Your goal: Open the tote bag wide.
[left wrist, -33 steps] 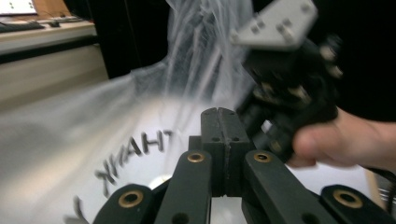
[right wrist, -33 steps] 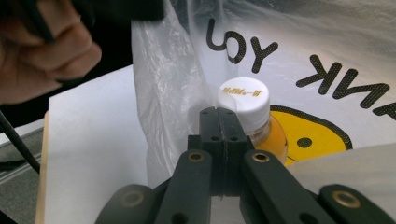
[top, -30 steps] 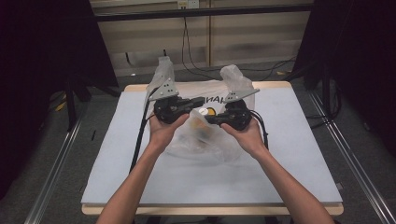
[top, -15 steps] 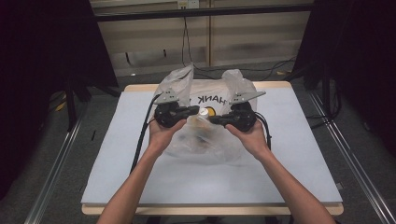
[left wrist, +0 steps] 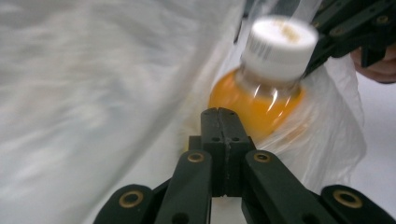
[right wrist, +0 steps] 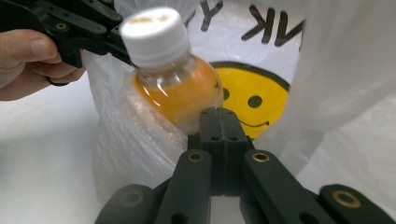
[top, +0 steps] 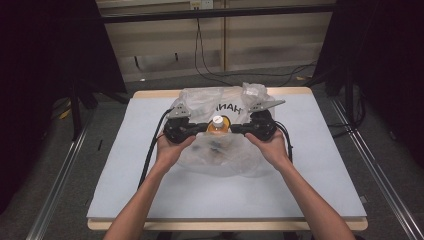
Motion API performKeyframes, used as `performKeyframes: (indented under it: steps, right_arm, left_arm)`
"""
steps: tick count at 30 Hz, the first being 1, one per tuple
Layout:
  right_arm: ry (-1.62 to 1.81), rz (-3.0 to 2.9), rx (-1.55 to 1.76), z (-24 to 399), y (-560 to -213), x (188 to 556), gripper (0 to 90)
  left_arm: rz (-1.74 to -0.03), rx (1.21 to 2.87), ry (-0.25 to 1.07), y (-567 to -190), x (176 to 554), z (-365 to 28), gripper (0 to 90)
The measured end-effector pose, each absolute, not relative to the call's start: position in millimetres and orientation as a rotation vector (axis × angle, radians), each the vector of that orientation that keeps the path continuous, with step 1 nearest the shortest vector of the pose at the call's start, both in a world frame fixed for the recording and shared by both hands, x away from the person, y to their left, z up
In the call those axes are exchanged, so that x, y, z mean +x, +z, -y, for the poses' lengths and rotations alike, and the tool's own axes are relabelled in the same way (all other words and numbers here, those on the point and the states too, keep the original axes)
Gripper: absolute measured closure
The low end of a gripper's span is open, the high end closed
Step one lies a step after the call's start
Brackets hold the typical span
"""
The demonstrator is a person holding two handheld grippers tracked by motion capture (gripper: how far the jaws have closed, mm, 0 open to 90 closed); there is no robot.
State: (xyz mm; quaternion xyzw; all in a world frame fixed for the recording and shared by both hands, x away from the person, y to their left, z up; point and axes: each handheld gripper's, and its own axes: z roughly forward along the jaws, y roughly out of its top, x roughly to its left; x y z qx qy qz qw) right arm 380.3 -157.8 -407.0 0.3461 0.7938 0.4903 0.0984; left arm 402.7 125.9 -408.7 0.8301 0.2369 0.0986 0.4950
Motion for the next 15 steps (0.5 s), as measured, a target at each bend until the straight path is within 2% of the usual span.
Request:
performKeyframes:
  steps: [15]
  right_arm:
    - [1.319, -2.461, 1.125, 172.6, -459.9, 383.5, 90.0]
  left_arm:
    - [-0.661, 2.132, 0.197, -460.0, 409.5, -132.5, 90.0]
